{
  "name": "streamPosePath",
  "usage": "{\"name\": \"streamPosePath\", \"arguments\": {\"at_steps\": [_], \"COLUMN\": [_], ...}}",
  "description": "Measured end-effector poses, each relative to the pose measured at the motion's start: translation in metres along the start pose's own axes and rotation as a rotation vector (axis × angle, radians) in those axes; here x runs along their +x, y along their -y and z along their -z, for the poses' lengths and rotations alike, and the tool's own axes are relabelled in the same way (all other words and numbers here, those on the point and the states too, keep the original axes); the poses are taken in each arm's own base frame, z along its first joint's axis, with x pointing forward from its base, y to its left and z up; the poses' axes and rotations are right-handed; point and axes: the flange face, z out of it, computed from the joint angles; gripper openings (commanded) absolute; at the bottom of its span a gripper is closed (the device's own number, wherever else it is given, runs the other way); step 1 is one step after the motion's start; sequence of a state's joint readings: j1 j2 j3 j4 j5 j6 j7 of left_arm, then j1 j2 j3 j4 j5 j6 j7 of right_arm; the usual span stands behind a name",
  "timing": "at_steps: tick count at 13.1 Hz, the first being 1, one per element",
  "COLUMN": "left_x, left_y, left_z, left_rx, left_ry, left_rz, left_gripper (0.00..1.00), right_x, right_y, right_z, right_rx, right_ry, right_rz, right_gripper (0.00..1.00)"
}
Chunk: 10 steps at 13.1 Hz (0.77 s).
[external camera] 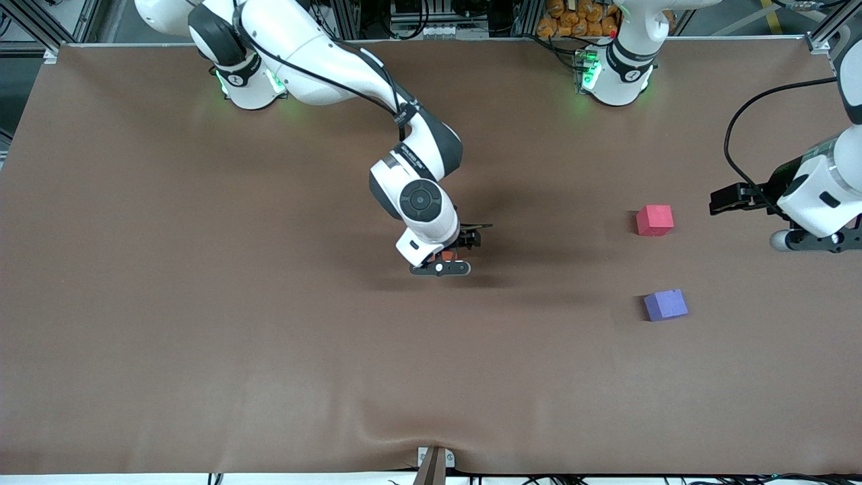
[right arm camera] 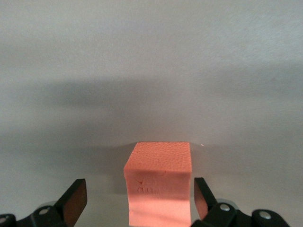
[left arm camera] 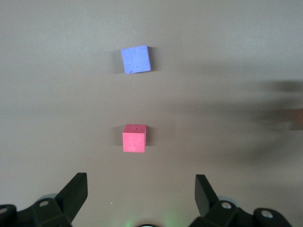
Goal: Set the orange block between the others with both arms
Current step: 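Carry the orange cube with the right gripper toward the table middle, then set down the orange cube while the left gripper reaches toward it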
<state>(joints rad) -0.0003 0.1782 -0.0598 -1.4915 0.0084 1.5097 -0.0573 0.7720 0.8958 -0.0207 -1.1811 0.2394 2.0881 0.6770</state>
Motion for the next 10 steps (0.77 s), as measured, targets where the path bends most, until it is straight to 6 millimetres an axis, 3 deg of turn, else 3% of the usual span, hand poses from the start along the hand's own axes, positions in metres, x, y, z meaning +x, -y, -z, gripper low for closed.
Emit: {"name": "streamPosePath", "arguments": {"at_steps": [5, 8, 10], "left_x": [-0.001, 0.001, 0.007], "left_y": [-0.017, -0.049, -0.084], "left_z": [0.004, 0.002, -0.005], "left_rx": [0.001, -0.001, -0.008], "left_ry": [-0.008, -0.03, -0.061], "left_rz": [-0.028, -0.082, -0.135], "left_gripper": [1.0, 1.0, 1.0], "right_x": [0.045, 0.068, 0.077], "right_y": [-0.047, -0.074, -0.086], "right_z": [0.034, 0.044, 0.053], "right_rx": [0.001, -0.066, -0.108], "right_ry": [-0.029, -0.083, -0.112], "right_rz": [0.022, 0.092, 0.128], "right_gripper": [1.0, 1.0, 1.0]}}
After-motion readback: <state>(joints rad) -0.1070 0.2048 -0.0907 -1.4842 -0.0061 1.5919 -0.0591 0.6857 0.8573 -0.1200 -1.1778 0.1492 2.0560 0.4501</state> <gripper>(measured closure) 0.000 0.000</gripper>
